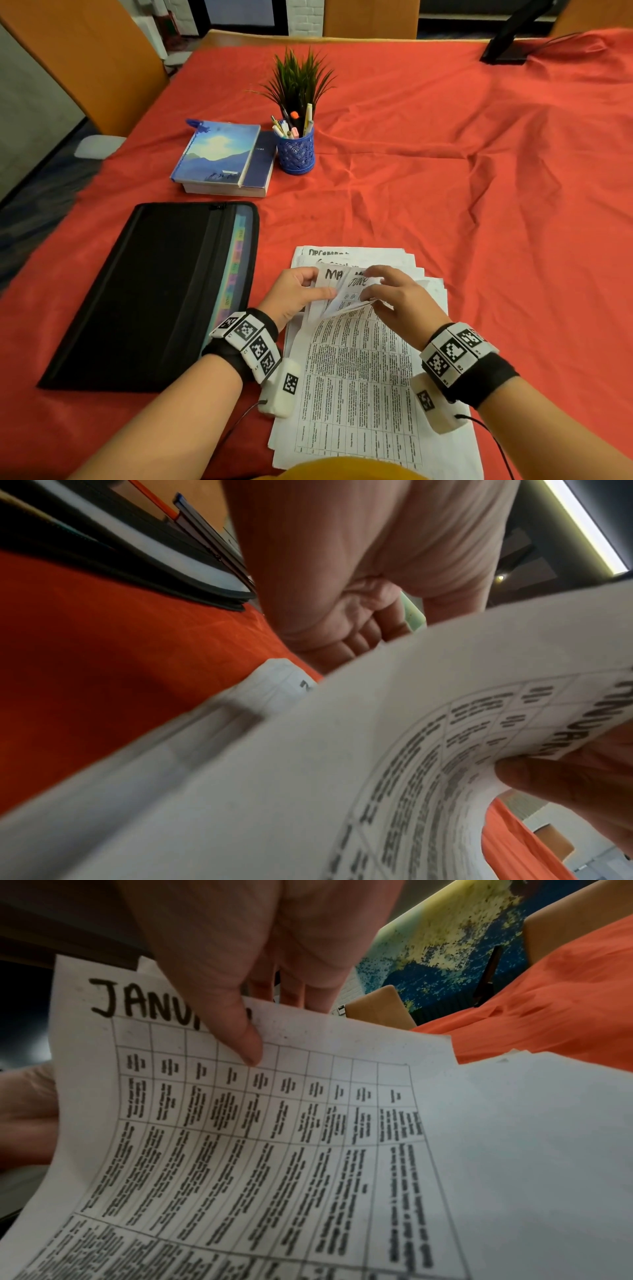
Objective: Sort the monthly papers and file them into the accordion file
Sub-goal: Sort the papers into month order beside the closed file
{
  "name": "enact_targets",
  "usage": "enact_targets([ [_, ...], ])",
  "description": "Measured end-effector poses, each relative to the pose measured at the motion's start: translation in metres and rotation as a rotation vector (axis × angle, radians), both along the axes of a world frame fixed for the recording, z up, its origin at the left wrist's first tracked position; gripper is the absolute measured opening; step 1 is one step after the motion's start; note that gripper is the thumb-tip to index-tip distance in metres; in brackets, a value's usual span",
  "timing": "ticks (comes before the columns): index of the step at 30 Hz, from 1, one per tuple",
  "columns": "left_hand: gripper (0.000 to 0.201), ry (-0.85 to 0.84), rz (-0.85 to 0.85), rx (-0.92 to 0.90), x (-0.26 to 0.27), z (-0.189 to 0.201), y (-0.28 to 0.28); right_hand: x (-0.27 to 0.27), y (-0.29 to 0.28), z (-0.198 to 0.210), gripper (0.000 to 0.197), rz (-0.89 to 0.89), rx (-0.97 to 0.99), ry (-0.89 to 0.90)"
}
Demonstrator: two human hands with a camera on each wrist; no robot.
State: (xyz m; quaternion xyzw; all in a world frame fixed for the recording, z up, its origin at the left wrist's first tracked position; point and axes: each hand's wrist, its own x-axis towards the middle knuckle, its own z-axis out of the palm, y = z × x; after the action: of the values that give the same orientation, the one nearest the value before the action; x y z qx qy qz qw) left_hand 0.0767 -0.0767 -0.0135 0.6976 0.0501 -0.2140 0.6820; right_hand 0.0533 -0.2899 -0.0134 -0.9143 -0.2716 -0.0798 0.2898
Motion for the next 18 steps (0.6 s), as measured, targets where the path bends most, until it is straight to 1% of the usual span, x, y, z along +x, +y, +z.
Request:
enact_targets([
  [3,0.032,0.009,0.016,0.009,0.0008,-0.0001,-0.0004,0.0005,-0.0004,0.0022,0.026,0.034,0.023,-0.010],
  [7,0.030,0.019,0.048,-0.006,0.0007,0.0015,-0.0015,-0.0053,-0.0026,0.0079,0.025,0.015,0.024,0.036],
  [10,0.034,0.009,0.016,0.006,0.0009,0.0023,-0.0016,-0.0070,-0.0033,0.0092,0.027,0.017,0.030,0.046],
  [12,0.033,0.008,-0.020,0.005,0.0007,0.0036,-0.0027,-0.0061,-0.0031,0.0094,0.029,0.030,0.011,0.043],
  [15,0.031,-0.004,-0.020,-0.001,0.0001,0.0043,-0.0034,-0.0045,-0.0031,0.0089,0.026,0.037,0.015,0.024],
  [18,0.030,-0.003,0.054,-0.006,0.0022,0.0012,-0.0005,-0.0062,-0.0036,0.0075,0.023,0.013,0.008,-0.061],
])
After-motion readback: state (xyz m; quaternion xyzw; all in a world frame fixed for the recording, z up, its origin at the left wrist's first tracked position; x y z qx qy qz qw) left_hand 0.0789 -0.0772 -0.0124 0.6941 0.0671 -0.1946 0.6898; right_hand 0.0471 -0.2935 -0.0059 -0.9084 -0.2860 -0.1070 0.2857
